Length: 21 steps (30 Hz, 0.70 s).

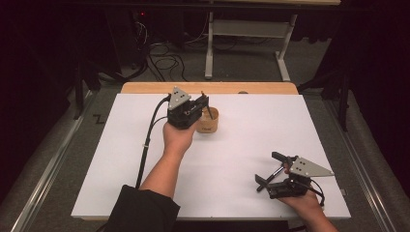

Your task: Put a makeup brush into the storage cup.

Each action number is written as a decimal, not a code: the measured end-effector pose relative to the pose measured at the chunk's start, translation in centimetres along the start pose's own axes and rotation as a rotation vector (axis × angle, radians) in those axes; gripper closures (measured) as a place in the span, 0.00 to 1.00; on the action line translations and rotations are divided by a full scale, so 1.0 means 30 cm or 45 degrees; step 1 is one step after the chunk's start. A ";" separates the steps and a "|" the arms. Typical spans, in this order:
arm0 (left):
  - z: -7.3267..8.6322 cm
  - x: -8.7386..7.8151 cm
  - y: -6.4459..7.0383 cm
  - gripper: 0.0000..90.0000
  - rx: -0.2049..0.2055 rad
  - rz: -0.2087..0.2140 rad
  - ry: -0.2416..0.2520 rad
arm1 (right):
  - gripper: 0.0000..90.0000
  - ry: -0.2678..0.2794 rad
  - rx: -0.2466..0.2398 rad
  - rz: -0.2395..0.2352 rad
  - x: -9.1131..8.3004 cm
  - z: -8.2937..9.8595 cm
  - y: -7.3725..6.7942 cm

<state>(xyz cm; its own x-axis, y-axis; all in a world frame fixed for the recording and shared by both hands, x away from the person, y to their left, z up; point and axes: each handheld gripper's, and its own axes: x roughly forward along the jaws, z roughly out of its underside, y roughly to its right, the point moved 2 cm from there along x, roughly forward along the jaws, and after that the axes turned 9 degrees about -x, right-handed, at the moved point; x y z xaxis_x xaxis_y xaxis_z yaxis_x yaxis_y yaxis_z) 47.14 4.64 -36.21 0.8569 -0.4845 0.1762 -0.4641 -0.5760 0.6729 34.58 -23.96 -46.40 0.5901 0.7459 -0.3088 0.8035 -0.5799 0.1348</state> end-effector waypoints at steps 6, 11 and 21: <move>0.004 0.034 -0.006 0.93 0.004 -0.013 0.006 | 0.00 0.000 0.008 -0.007 0.001 0.001 -0.002; 0.006 0.055 -0.013 0.93 0.011 -0.021 0.015 | 0.00 0.007 0.012 -0.009 0.001 -0.001 -0.004; 0.012 0.074 -0.034 0.93 0.029 -0.044 0.025 | 0.00 0.003 0.003 -0.018 0.005 0.000 -0.007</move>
<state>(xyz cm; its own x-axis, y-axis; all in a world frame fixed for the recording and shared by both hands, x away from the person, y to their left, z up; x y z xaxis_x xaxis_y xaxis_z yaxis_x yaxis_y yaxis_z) 49.43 3.92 -36.76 0.8766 -0.4512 0.1674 -0.4389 -0.6069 0.6626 34.50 -23.70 -46.47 0.5789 0.7547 -0.3087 0.8115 -0.5701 0.1281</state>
